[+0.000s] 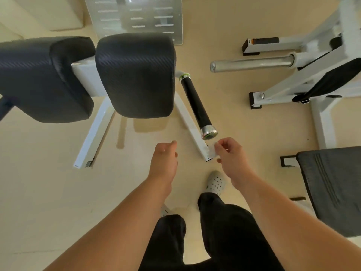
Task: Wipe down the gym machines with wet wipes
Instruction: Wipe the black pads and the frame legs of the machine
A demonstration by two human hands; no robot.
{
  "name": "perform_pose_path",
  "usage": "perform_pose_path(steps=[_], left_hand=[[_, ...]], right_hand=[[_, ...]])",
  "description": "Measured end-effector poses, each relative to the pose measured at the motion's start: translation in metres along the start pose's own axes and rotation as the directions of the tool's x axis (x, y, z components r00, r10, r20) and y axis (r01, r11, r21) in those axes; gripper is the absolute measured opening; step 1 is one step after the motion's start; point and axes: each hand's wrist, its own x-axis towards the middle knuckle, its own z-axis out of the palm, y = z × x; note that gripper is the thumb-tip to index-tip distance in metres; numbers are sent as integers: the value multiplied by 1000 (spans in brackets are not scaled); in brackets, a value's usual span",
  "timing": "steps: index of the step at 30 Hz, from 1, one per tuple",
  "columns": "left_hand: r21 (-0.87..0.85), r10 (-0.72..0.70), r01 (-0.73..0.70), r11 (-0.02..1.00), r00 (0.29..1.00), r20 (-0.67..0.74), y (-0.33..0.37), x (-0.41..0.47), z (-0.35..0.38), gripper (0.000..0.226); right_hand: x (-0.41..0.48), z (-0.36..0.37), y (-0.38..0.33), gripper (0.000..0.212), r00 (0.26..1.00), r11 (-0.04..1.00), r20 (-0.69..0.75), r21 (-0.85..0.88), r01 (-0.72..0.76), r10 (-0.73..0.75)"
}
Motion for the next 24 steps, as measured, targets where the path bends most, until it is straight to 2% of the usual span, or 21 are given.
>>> perform_pose_path(steps=[3, 8, 12, 18, 21, 24], left_hand=[[122, 26, -46, 991, 986, 162, -5, 2, 0, 19], [201, 57, -128, 971, 944, 325, -5, 20, 17, 23], [173, 70, -132, 976, 943, 325, -16, 37, 20, 16], [130, 112, -149, 980, 961, 254, -24, 78, 1, 6], [138, 140, -183, 973, 952, 272, -25, 109, -17, 6], [99, 143, -181, 979, 941, 308, -29, 139, -34, 7]], right_hand=[[-17, 20, 14, 13, 998, 998, 64, 59, -25, 21], [-8, 36, 18, 13, 987, 991, 162, 130, -26, 5], [-4, 47, 26, 5, 974, 960, 225, 266, -85, 24], [2, 75, 35, 6, 964, 890, 263, 427, -159, 46], [12, 94, 37, 20, 966, 833, 245, 515, -201, 81], [24, 126, 39, 30, 978, 881, 181, 438, -177, 107]])
